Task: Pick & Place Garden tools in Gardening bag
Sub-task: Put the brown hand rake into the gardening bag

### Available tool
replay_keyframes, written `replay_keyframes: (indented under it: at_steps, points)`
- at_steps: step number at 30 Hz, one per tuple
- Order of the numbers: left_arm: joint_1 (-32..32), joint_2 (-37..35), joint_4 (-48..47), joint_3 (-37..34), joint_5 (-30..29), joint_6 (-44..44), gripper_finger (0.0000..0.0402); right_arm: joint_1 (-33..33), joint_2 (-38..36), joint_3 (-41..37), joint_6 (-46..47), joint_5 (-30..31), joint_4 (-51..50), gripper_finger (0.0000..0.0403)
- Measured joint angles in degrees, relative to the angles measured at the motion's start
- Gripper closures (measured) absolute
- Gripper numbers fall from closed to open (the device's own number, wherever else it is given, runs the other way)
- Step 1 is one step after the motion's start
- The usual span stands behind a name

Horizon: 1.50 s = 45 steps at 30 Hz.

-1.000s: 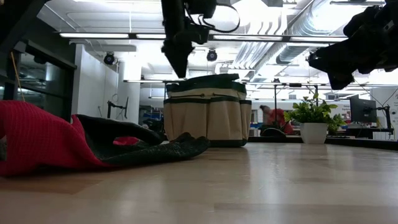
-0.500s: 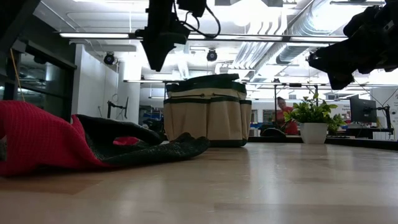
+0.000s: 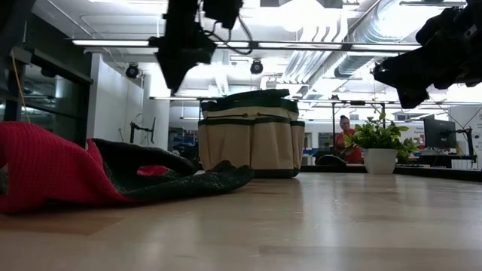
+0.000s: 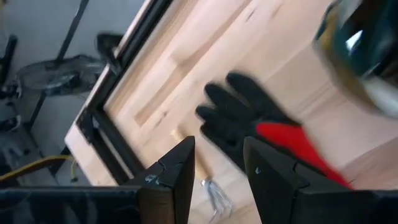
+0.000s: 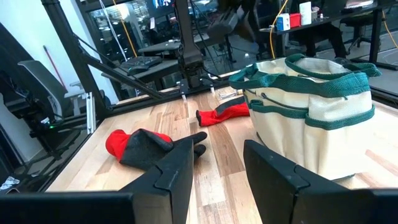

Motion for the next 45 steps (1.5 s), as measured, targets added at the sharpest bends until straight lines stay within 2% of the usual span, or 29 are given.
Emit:
replay_keyframes:
  at_steps: [13,20,31,40,45]
  points:
    - [-1.6,-17.8,13.9,-28.2,1.7,-9.5,0.0270,0.0,0.0,0.0,0.0,0.0,0.0,0.0268]
    - [-2.3,-25.1,19.9,-39.7,4.5,-12.0,0.0270,0.0,0.0,0.0,0.0,0.0,0.0,0.0268]
    - [-2.7,-30.5,28.0,-51.6,6.8,-17.4,0.0264,0.0,0.0,0.0,0.0,0.0,0.0,0.0268]
    - [-2.6,-30.5,32.6,-57.1,6.4,-22.5,0.0186,0.0,0.0,0.0,0.0,0.0,0.0,0.0268]
    - [-1.1,-30.5,32.9,-59.5,4.9,-25.5,0.0175,0.0,0.0,0.0,0.0,0.0,0.0,0.0268]
